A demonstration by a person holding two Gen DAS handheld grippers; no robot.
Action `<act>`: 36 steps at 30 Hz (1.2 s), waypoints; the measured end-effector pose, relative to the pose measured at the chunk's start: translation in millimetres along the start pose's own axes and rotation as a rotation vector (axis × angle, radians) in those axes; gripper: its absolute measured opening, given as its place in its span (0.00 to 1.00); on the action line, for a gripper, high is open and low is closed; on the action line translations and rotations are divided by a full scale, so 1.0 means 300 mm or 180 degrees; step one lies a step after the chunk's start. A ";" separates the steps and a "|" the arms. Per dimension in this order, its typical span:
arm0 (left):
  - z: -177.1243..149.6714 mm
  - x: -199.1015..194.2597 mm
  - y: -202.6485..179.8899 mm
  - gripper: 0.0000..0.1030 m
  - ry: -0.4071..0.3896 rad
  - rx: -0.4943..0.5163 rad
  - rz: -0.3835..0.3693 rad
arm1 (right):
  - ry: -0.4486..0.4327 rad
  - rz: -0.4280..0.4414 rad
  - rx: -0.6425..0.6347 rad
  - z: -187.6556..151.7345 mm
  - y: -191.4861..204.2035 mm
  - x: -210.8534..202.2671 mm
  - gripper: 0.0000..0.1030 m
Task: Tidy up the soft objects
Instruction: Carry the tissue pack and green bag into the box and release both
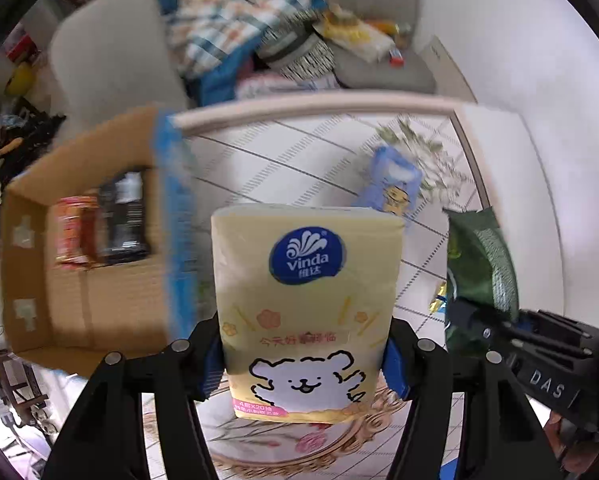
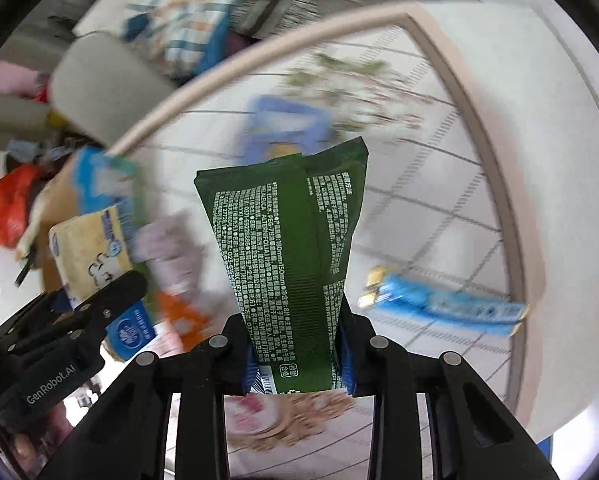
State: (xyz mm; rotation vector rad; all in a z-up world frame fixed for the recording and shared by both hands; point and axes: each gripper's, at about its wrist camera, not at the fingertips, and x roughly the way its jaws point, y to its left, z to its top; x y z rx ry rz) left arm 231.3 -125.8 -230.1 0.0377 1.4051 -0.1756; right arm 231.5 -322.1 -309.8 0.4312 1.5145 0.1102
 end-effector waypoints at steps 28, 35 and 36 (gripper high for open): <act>0.155 0.146 1.139 0.59 0.0334 -0.0696 0.0372 | 0.0009 -0.0658 -0.0578 0.120 1.072 0.391 0.32; 0.222 0.312 1.167 0.59 0.0654 -0.0574 0.0439 | 0.0067 -0.0938 -0.0528 0.213 1.070 0.528 0.32; 0.228 0.322 1.166 0.59 0.0675 -0.0567 0.0438 | 0.0066 -0.0964 -0.0522 0.221 1.069 0.538 0.32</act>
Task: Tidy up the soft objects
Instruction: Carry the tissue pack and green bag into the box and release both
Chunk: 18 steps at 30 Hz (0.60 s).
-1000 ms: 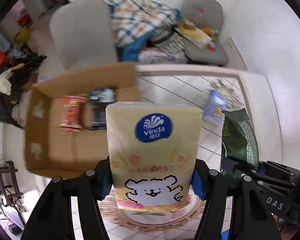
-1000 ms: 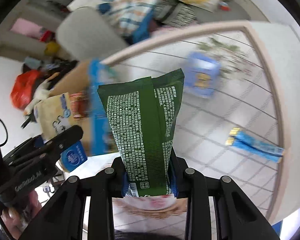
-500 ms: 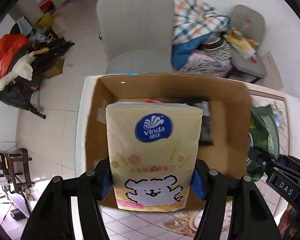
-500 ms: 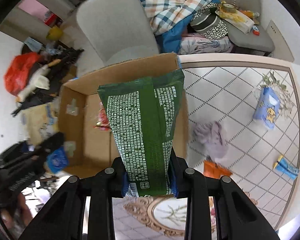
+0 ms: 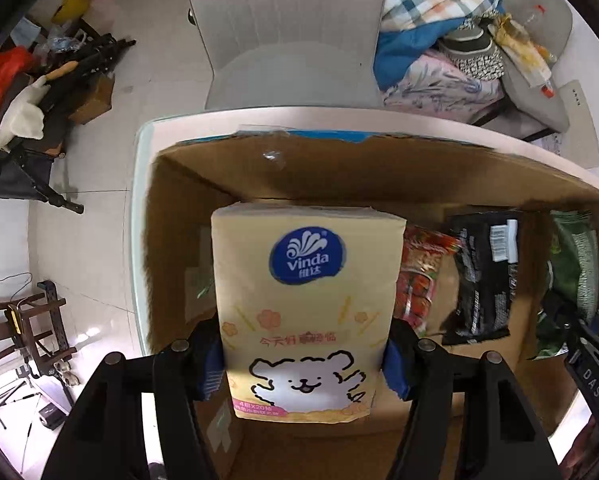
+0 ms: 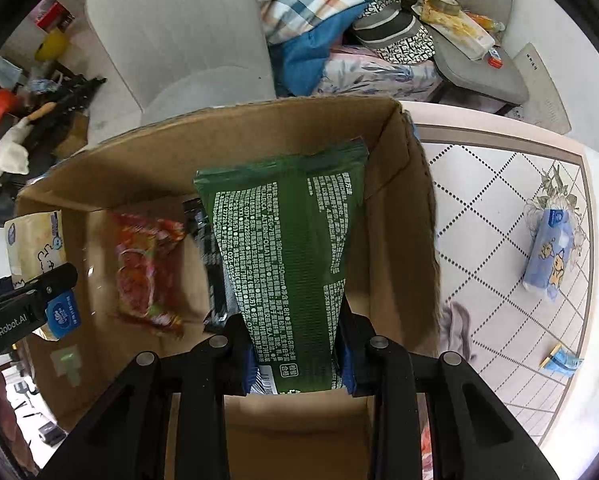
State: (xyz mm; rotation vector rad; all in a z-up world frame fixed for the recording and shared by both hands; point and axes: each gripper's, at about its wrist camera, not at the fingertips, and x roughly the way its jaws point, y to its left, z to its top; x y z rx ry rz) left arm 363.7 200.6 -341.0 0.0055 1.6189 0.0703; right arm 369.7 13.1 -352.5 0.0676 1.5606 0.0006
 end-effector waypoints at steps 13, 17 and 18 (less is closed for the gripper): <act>0.055 -0.016 0.028 0.69 0.0026 -0.0134 -0.0178 | -0.0035 -0.0049 0.0035 0.058 0.001 0.018 0.66; 0.025 -0.076 0.040 0.84 -0.0128 -0.0136 -0.0159 | -0.0042 -0.0025 -0.0016 0.043 0.011 -0.025 0.69; 0.015 -0.088 0.046 0.91 -0.0158 -0.0148 -0.0161 | -0.0049 -0.0025 -0.0044 0.034 0.015 -0.039 0.74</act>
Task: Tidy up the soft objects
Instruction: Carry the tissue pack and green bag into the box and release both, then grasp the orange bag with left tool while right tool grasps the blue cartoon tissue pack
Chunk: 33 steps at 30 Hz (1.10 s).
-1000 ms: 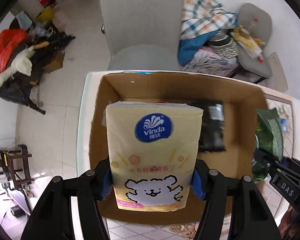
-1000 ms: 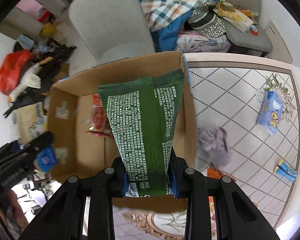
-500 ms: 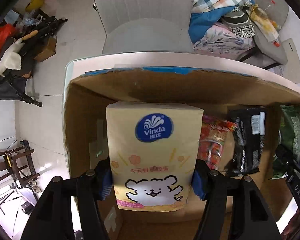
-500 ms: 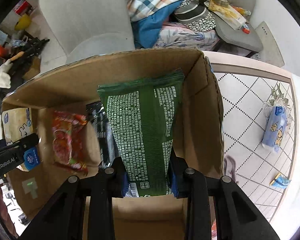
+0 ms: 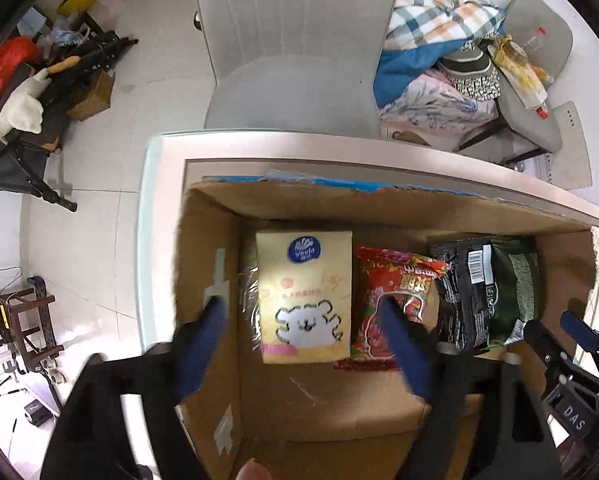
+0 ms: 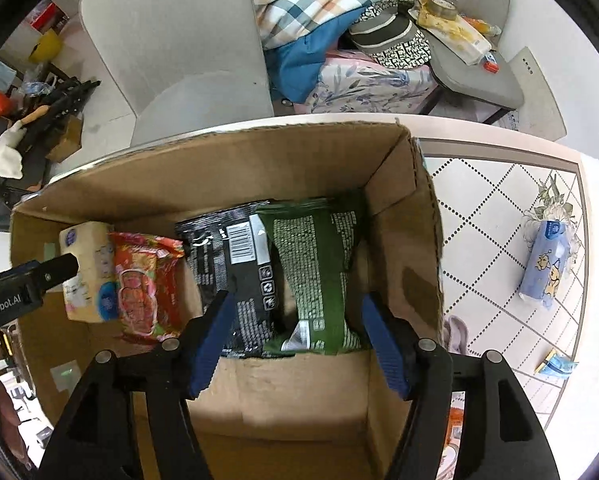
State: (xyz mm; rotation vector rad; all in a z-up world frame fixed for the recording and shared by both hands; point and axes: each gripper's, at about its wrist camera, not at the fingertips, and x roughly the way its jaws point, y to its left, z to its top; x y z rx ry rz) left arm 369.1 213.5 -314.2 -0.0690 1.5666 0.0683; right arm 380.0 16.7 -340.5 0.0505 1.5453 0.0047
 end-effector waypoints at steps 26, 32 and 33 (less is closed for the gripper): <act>-0.548 -0.366 -0.044 0.97 -0.0875 0.0167 0.0101 | -0.0605 0.0233 -0.0197 -0.522 -0.009 -0.387 1.00; -0.656 -0.441 -0.086 0.97 -0.0980 0.0197 0.0024 | -0.0751 0.0289 -0.0179 -0.651 -0.056 -0.503 1.00; -0.672 -0.454 -0.097 0.97 -0.1000 0.0208 0.0033 | -0.0759 0.0316 -0.0181 -0.667 -0.061 -0.515 1.00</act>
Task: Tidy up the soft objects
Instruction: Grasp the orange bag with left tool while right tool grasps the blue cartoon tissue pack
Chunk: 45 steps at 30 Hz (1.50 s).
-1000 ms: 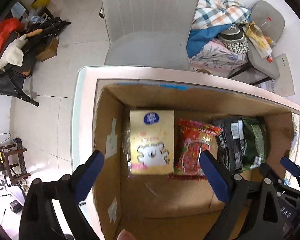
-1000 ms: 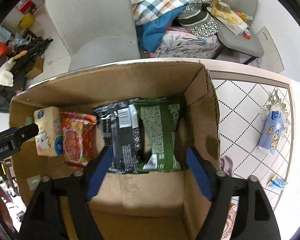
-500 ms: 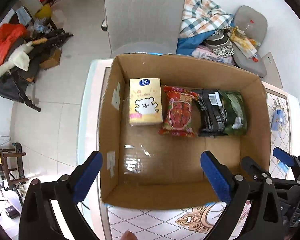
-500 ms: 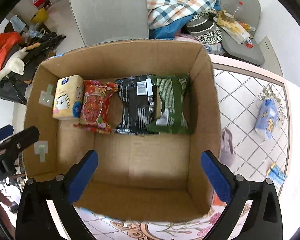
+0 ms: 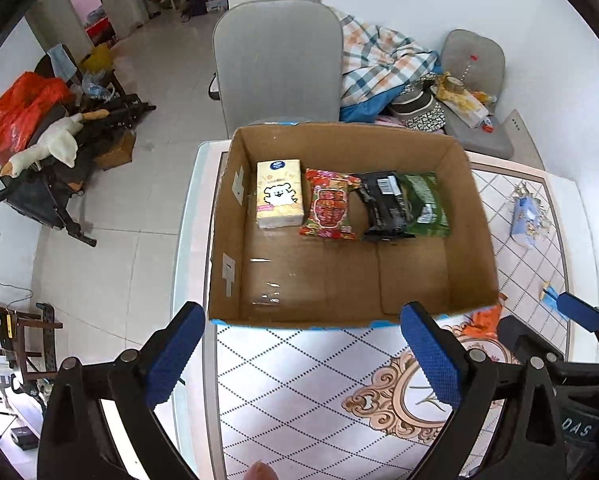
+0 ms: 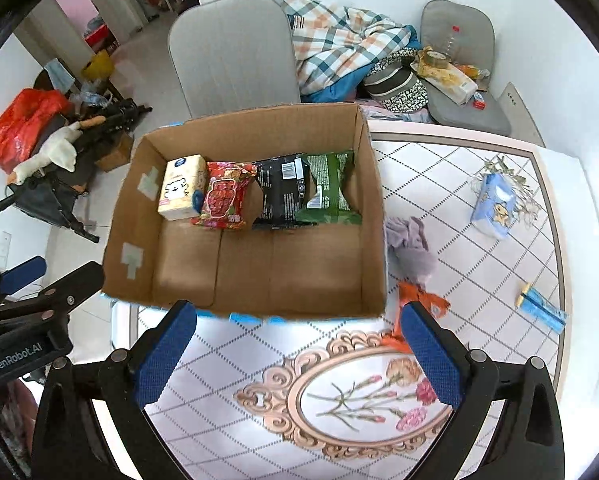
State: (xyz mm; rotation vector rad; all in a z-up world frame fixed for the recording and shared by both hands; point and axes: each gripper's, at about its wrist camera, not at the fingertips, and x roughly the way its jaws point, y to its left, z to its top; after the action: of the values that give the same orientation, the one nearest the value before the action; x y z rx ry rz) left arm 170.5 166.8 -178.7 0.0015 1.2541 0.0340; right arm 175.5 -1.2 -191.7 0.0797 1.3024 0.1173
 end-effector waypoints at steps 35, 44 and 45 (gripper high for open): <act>-0.162 0.594 -1.091 0.97 0.1142 0.1096 0.0358 | 0.0804 -0.0122 0.1153 -0.154 -1.279 0.195 1.00; -0.179 0.768 -1.137 0.97 0.1443 0.0941 0.0599 | 0.0907 0.0294 0.1150 0.202 -1.255 0.410 1.00; -0.181 0.780 -1.135 0.97 0.1474 0.0905 0.0594 | 0.0950 0.0338 0.1194 0.244 -1.255 0.452 1.00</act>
State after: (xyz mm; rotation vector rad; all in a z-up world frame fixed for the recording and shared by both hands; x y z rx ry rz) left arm 200.1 -168.4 -424.8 0.3753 1.7094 0.0174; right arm 297.2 -356.0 -349.0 0.4664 1.6066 -0.0280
